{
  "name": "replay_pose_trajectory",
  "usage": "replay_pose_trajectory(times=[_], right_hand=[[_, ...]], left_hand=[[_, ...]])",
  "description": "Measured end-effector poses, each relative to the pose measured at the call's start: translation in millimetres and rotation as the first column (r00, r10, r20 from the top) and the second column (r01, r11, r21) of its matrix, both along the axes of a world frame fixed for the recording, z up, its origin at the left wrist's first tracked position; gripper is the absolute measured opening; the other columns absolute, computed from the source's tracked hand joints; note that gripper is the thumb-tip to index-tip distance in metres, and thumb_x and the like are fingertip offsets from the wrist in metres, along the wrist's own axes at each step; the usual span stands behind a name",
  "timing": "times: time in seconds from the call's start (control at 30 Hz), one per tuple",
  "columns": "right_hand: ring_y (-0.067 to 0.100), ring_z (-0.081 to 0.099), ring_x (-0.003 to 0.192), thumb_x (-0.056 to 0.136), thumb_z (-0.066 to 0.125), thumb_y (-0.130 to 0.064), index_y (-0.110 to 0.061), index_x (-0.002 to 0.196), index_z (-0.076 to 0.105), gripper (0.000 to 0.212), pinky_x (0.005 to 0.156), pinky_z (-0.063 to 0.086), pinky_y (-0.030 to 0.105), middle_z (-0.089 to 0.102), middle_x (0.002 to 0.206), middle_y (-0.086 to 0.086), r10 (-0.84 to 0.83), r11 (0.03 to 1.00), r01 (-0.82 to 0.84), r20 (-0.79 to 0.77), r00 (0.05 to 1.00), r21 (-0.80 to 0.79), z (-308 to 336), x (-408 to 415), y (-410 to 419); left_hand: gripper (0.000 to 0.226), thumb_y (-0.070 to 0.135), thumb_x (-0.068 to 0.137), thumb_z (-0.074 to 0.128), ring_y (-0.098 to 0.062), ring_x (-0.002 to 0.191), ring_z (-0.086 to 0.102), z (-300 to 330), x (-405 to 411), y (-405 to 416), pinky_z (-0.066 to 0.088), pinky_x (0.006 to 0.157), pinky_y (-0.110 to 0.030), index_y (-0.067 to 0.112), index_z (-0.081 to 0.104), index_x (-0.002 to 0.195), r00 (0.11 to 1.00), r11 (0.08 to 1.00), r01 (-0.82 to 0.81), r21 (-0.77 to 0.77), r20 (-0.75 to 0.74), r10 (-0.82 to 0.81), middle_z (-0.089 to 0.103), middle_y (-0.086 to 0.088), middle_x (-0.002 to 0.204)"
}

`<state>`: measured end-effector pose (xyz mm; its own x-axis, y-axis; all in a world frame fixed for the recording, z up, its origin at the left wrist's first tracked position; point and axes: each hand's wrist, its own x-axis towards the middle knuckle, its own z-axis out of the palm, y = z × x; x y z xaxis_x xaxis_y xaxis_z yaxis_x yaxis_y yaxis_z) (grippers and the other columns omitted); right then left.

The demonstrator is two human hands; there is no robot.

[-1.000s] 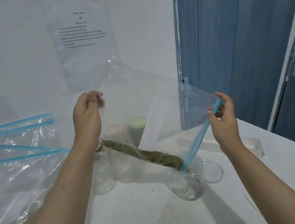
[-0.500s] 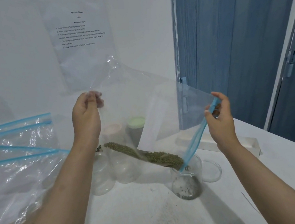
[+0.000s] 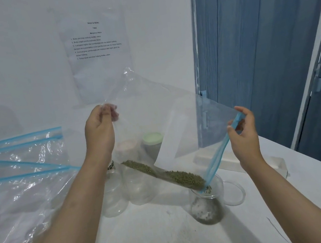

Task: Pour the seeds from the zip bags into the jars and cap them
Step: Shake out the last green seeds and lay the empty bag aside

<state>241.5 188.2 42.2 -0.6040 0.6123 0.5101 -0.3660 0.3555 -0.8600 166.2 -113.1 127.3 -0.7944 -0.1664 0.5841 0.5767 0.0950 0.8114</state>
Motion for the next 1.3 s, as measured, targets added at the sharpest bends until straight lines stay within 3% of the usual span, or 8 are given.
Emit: replay_pose_trajectory(times=[0.1, 0.2, 0.37, 0.47, 0.57, 0.7, 1.3], right_hand=[[-0.007, 0.053, 0.074, 0.100, 0.049, -0.005, -0.035, 0.133, 0.043, 0.045, 0.071, 0.045, 0.010, 0.058, 0.098, -0.011, -0.001, 1.000, 0.001, 0.001, 1.000, -0.001, 0, 1, -1], [-0.004, 0.054, 0.077, 0.100, 0.048, -0.003, -0.036, 0.132, 0.043, 0.046, 0.071, 0.045, 0.010, 0.057, 0.098, -0.013, 0.001, 1.000, -0.001, 0.005, 1.000, -0.006, 1, 2, -2], [-0.006, 0.054, 0.079, 0.099, 0.048, -0.001, -0.034, 0.134, 0.042, 0.048, 0.072, 0.045, 0.009, 0.057, 0.098, -0.012, -0.006, 1.000, 0.007, 0.018, 1.000, -0.011, 0, 4, -3], [-0.012, 0.052, 0.074, 0.099, 0.048, -0.001, -0.032, 0.135, 0.042, 0.047, 0.070, 0.045, 0.007, 0.057, 0.098, -0.012, -0.024, 1.000, 0.024, 0.021, 0.999, -0.005, -1, 6, -3], [-0.013, 0.053, 0.077, 0.100, 0.049, -0.001, -0.035, 0.134, 0.042, 0.048, 0.078, 0.047, 0.016, 0.056, 0.098, -0.015, -0.033, 0.999, 0.033, 0.031, 0.999, -0.009, -1, 7, -4], [0.001, 0.057, 0.089, 0.101, 0.048, -0.003, -0.038, 0.132, 0.042, 0.048, 0.086, 0.050, 0.026, 0.055, 0.099, -0.020, -0.026, 0.999, 0.027, 0.040, 0.999, -0.020, -1, 8, -5], [0.010, 0.055, 0.092, 0.099, 0.053, -0.001, -0.038, 0.126, 0.043, 0.047, 0.086, 0.050, 0.028, 0.054, 0.100, -0.016, -0.038, 0.998, 0.040, 0.043, 0.998, -0.053, -2, 15, 5]], left_hand=[[0.027, 0.026, 0.107, 0.043, 0.009, 0.071, 0.058, 3, 5, 0, 0.045, 0.071, -0.014, 0.023, 0.065, 0.091, 1.000, 1.000, -0.007, -0.014, -0.016, 0.007, 0.063, 0.009, 0.083], [0.025, 0.030, 0.106, 0.046, 0.011, 0.069, 0.057, 6, 7, 0, 0.045, 0.061, -0.020, 0.018, 0.067, 0.097, 0.999, 0.999, -0.026, -0.047, -0.022, 0.025, 0.063, 0.011, 0.082], [0.022, 0.028, 0.105, 0.049, 0.010, 0.066, 0.056, 5, 5, -1, 0.042, 0.069, -0.005, 0.018, 0.066, 0.095, 1.000, 0.999, -0.010, -0.037, -0.025, 0.009, 0.064, 0.010, 0.081], [0.021, 0.026, 0.105, 0.049, 0.011, 0.067, 0.056, 5, 7, 1, 0.043, 0.069, -0.004, 0.018, 0.066, 0.097, 0.999, 0.999, -0.022, -0.043, -0.028, 0.021, 0.064, 0.009, 0.082], [0.020, 0.025, 0.105, 0.048, 0.012, 0.067, 0.056, 5, 8, 1, 0.042, 0.068, -0.002, 0.020, 0.065, 0.096, 0.999, 0.998, -0.035, -0.044, -0.019, 0.034, 0.064, 0.011, 0.081], [0.020, 0.024, 0.104, 0.049, 0.012, 0.067, 0.055, 5, 9, 3, 0.043, 0.071, -0.004, 0.017, 0.066, 0.098, 0.999, 0.999, -0.037, -0.038, -0.028, 0.036, 0.064, 0.011, 0.081], [0.020, 0.022, 0.104, 0.049, 0.011, 0.069, 0.055, 13, 7, 12, 0.042, 0.071, -0.005, 0.021, 0.067, 0.095, 0.998, 0.997, -0.040, -0.069, -0.047, 0.037, 0.064, 0.013, 0.081]])
